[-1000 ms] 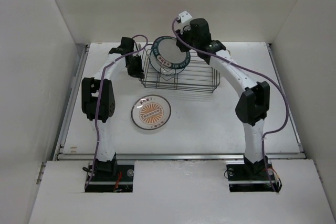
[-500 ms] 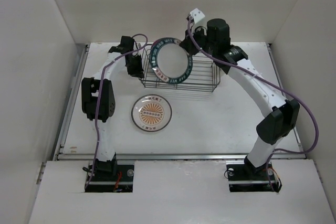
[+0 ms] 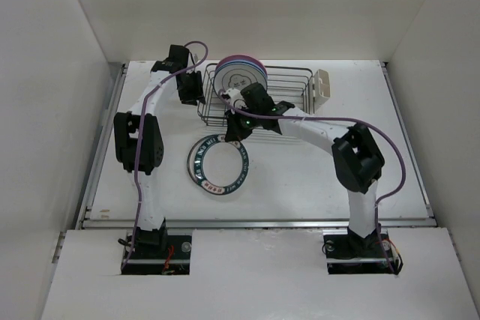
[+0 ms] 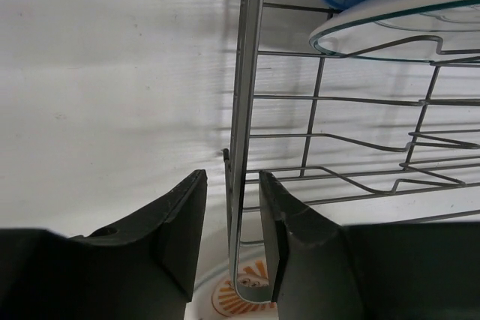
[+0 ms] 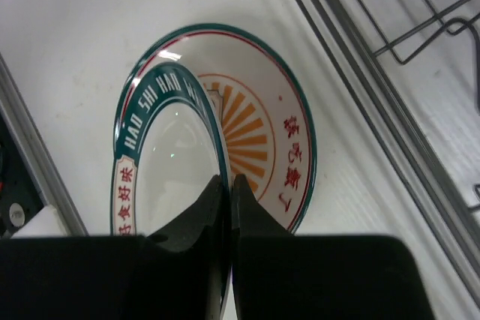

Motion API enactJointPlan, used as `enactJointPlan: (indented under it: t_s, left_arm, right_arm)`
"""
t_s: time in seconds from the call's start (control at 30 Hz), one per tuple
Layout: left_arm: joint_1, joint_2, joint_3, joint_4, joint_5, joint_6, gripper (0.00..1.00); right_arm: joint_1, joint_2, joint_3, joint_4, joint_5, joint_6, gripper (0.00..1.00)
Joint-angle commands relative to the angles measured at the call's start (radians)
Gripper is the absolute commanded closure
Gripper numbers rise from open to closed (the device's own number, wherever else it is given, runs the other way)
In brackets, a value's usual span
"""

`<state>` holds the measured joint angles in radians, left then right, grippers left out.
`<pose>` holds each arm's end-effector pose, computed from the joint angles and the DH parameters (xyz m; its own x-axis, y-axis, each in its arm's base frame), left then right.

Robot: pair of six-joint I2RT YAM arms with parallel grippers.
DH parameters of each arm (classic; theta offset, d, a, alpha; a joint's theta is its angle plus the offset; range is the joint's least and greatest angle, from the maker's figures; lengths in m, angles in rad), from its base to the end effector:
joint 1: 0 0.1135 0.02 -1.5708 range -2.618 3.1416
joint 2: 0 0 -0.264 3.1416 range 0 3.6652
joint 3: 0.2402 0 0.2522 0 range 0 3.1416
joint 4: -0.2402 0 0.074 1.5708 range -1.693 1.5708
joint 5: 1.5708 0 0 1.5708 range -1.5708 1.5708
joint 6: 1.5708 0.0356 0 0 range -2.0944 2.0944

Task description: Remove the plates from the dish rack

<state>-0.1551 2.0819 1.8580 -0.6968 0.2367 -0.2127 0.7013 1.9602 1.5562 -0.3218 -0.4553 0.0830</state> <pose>0.4601 -0.0804 0.2614 -0.8300 -0.0779 -0.5522 0.1178 0.9433 -0.3102 0.3324 0.3012 0.2463 -0.5742 -0.3875 -0.7212 -0.7859 0.5078 0.3529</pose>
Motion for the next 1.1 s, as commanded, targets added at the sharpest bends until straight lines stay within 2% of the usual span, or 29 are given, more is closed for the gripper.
enactJointPlan:
  t_s: [0.0,0.1,0.17,0.27,0.3,0.4,0.53,0.77,0.97,1.07]
  left_arm:
    - [0.003,-0.089,0.044,-0.004,-0.017,0.010,0.69]
    - [0.003,-0.100,0.044,-0.004,-0.017,0.010,0.67]
    - [0.003,-0.100,0.044,-0.004,-0.017,0.010,0.67]
    - [0.003,-0.100,0.044,-0.004,-0.027,0.019,0.67]
    - [0.003,-0.100,0.044,-0.004,-0.027,0.019,0.67]
    - [0.003,-0.109,0.044,-0.004,-0.027,0.019,0.66]
    - [0.003,-0.118,0.044,0.005,-0.027,0.038,0.66]
    - [0.003,-0.129,0.067,0.025,-0.008,0.114,0.60]
    - [-0.018,-0.102,0.136,0.071,0.113,0.234,0.55]
    - [-0.043,-0.072,0.182,0.080,0.158,0.300,0.53]
  right_arm:
    - [0.016,0.022,0.073,0.110,0.058,0.046,1.00]
    - [0.038,0.074,0.105,0.075,0.112,0.034,0.99]
    - [0.050,0.094,0.105,0.075,0.156,0.034,0.92]
    - [0.076,0.104,0.096,0.098,0.254,0.034,0.88]
    - [0.076,0.115,0.096,0.098,0.276,0.034,0.85]
    - [0.087,0.143,0.146,0.073,0.328,0.034,0.66]
    - [0.087,0.118,0.148,0.064,0.360,0.024,0.51]
    - [0.087,0.046,0.139,0.024,0.380,0.003,0.45]
    - [0.087,-0.110,0.073,0.024,0.380,0.003,0.45]
    - [0.060,-0.184,0.039,0.047,0.406,0.027,0.42]
